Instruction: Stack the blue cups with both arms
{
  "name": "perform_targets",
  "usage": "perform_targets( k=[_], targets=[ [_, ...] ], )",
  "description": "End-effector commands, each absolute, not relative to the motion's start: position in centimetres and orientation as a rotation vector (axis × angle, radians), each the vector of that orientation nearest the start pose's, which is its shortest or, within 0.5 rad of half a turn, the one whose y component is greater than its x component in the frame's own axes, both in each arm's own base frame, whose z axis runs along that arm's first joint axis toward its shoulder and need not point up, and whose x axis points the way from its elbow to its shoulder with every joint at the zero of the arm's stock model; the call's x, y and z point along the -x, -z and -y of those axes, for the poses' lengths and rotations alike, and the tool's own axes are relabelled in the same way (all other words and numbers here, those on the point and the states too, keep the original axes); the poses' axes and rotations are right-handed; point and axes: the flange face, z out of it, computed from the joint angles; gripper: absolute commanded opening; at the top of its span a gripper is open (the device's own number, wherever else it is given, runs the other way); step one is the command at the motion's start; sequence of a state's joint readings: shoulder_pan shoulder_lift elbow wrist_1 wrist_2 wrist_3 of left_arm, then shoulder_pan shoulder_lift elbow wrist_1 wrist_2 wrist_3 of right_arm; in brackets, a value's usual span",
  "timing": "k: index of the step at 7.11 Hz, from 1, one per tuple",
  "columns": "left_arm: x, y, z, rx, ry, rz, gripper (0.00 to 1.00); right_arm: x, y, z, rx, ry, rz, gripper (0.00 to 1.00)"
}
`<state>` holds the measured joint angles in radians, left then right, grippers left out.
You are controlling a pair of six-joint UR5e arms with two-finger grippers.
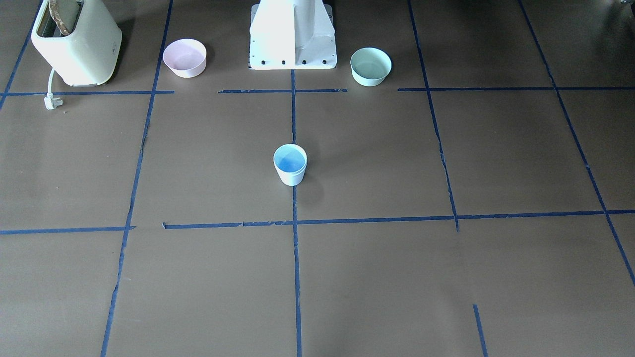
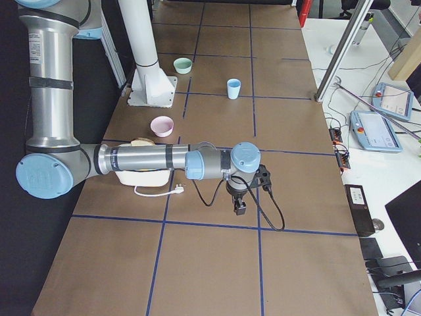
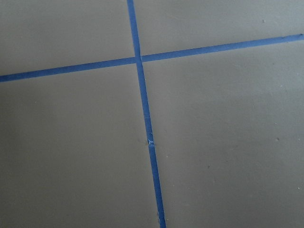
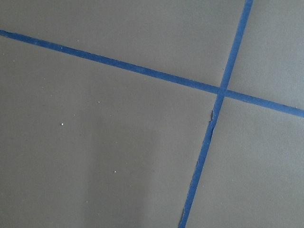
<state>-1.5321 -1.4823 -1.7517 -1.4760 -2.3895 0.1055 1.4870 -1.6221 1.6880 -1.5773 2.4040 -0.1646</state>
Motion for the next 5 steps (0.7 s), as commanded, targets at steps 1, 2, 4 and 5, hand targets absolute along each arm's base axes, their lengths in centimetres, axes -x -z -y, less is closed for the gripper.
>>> perform_targets(
  k=[1,2,4,5],
  targets=[
    [4.3,-62.4,45.0,-0.019,-0.135,-0.818,1.00,-2.2,-63.0,46.4,-0.074,0.245,0.839,1.00],
    [4.4,-61.5,45.0,-0.032,-0.137,-0.813,1.00,-2.2,-63.2,45.4,-0.068,0.244,0.839,1.00],
    [4.3,-61.4,45.2,-0.035,-0.140,-0.811,1.00,-2.3,-63.6,45.3,-0.061,0.241,0.836,1.00],
    [4.4,-61.5,45.5,-0.034,-0.142,-0.799,1.00,-2.3,-63.5,45.3,-0.064,0.241,0.836,1.00]
  ],
)
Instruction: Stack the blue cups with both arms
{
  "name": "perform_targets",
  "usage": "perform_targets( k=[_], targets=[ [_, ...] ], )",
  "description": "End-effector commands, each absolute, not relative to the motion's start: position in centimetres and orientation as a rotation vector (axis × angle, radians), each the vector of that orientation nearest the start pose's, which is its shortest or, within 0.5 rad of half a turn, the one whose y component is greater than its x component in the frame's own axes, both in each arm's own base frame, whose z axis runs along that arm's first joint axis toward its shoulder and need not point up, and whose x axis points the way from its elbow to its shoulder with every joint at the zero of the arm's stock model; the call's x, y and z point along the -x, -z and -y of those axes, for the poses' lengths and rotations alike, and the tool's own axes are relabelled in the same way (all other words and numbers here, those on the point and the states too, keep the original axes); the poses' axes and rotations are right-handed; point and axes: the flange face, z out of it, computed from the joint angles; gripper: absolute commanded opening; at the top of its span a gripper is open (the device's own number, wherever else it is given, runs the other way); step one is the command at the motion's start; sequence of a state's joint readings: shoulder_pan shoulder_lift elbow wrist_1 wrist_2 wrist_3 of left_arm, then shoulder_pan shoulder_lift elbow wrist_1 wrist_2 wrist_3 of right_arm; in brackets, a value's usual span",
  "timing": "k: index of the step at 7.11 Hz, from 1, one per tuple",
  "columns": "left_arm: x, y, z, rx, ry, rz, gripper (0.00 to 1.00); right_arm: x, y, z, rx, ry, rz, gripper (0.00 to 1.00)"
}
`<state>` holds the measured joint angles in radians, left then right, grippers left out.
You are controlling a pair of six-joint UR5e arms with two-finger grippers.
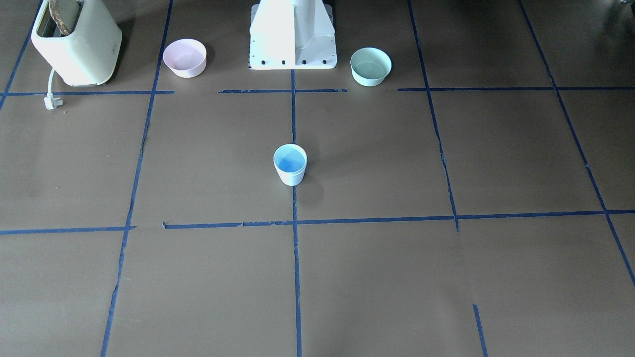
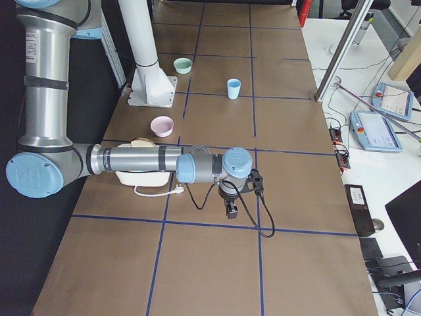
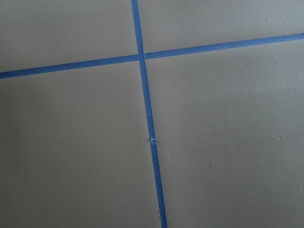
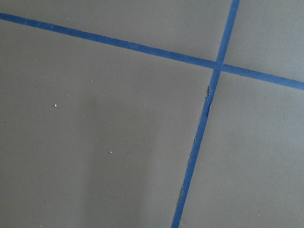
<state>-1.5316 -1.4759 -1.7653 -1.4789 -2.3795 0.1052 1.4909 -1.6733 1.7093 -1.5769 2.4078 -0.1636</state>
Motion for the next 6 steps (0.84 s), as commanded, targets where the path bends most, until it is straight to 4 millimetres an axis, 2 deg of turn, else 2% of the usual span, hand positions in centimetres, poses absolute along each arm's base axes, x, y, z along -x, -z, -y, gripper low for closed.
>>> perform_targets(
  k=[1,3,4,6],
  targets=[
    [4.4,-61.2,45.2,-0.039,-0.144,-0.798,1.00,-2.3,-63.5,45.3,-0.062,0.240,0.836,1.00],
    [4.6,-61.9,44.8,-0.026,-0.137,-0.796,1.00,-2.7,-64.1,44.8,-0.048,0.217,0.835,1.00],
    [4.4,-62.8,44.6,-0.006,-0.132,-0.797,1.00,-3.9,-63.8,44.8,-0.066,0.196,0.834,1.00],
    [4.4,-62.9,44.7,-0.007,-0.131,-0.797,1.00,-4.3,-64.4,44.2,-0.059,0.187,0.834,1.00]
  ],
)
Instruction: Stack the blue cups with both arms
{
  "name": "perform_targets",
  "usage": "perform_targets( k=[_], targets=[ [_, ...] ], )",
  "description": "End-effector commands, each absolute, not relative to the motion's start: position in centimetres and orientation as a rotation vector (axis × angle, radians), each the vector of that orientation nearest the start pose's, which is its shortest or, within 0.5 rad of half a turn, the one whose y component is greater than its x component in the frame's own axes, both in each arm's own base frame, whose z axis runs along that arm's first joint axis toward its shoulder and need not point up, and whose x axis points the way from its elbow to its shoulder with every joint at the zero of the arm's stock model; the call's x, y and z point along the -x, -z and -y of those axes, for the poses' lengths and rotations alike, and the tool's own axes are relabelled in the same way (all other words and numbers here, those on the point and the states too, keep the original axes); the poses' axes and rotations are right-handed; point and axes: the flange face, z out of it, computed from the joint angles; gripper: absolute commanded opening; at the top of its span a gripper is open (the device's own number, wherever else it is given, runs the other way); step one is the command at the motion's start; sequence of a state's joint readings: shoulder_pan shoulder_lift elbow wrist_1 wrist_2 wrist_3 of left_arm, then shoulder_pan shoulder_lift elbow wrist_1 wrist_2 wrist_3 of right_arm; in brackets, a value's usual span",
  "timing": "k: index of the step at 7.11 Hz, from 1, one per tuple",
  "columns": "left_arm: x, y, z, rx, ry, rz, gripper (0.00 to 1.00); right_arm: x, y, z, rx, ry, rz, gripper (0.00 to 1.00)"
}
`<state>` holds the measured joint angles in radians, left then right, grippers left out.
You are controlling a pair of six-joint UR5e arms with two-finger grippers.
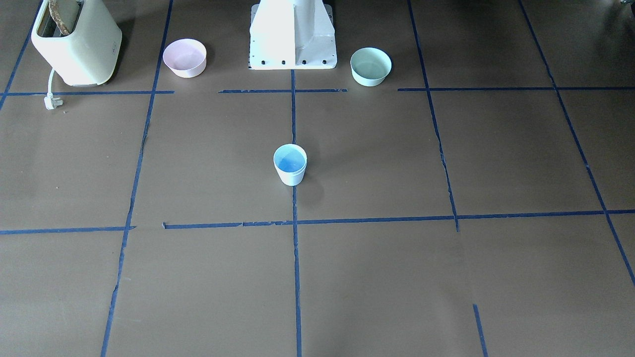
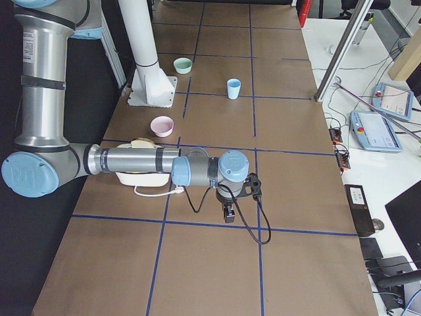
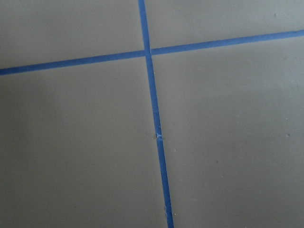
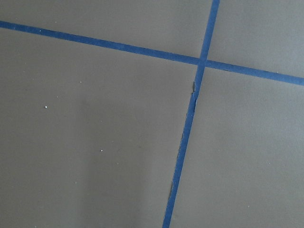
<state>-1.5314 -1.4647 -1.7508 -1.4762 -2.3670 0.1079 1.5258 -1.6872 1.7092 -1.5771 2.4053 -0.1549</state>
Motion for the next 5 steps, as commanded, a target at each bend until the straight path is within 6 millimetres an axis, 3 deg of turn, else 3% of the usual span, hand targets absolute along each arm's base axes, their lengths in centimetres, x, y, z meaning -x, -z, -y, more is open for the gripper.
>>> perform_targets(
  k=[1,5],
  targets=[
    [4.4,-63.3,44.9,0.002,-0.127,-0.800,1.00,-4.3,-64.8,44.0,-0.052,0.184,0.834,1.00],
    [4.7,-63.1,46.1,-0.010,-0.136,-0.745,1.00,-4.5,-64.6,43.9,-0.057,0.184,0.832,1.00]
  ],
)
